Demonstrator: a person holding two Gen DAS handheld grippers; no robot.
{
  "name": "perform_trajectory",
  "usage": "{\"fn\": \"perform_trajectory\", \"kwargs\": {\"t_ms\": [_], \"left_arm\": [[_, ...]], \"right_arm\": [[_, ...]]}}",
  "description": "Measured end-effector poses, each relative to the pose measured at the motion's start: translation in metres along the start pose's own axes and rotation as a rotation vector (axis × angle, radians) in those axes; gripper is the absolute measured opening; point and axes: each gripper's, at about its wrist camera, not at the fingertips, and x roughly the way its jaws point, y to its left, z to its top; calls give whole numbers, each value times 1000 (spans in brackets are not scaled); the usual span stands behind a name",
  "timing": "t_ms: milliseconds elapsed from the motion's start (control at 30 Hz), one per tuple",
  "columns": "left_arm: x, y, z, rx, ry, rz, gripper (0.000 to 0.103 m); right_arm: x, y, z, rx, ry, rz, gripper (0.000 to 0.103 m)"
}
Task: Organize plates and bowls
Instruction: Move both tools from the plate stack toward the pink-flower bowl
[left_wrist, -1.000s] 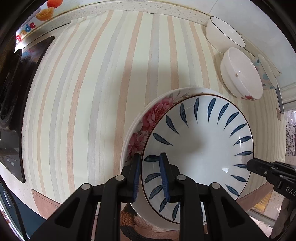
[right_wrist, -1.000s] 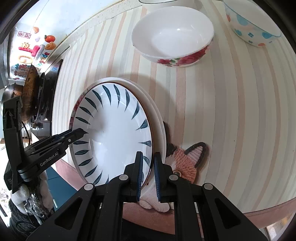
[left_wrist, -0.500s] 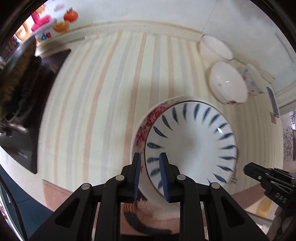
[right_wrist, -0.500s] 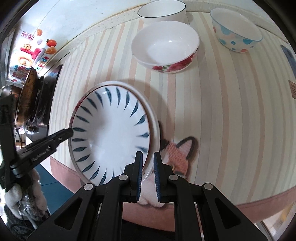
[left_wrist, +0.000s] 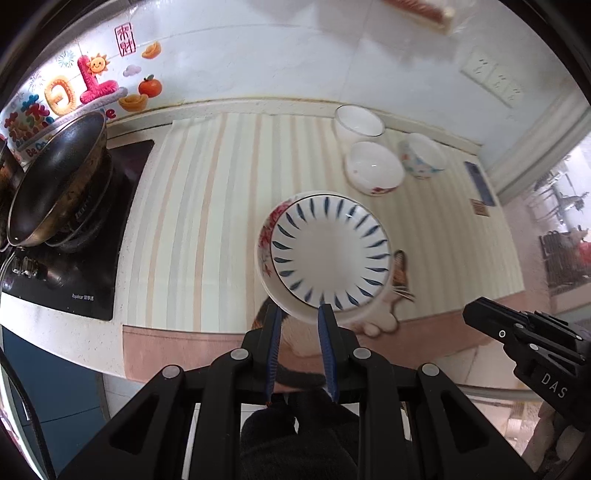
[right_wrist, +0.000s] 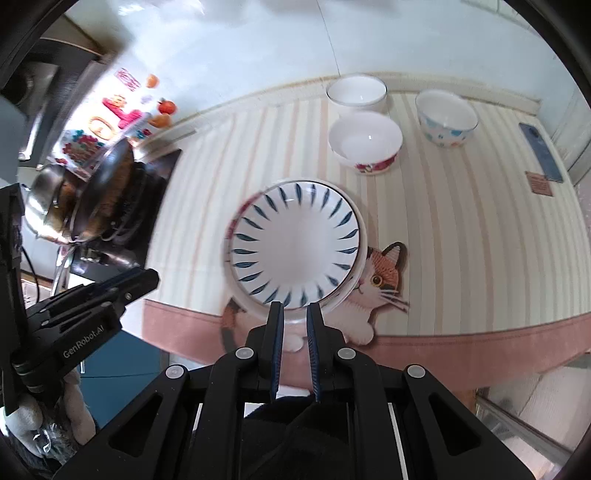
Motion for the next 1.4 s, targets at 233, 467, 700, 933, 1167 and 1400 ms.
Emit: {"fn": "perform_trajectory", "kwargs": {"t_ms": [233,467,700,933,1167,1400], "left_arm": [[-37,-5,-18,20,-42,-43,19],[-52,-12,-30,59,-70,-50,19],[-47,-18,-19,62,-98,-56,27],[-8,-34,39,-1,-105,-50,28],[84,-59,123,-82,-14,-11,28],[200,-71,186,-191,136,-11,28]], "right_arm": [[-63,23,-32,-2,-88,13,14],[-85,31,-53,14,-116,19,14],[-83,22,-55,57,-117,41,18],[-75,-20,-18,110,-137,57,50],[-26,-97,61,146,-112,43,50],[76,-171,154,140,37,108,50]]}}
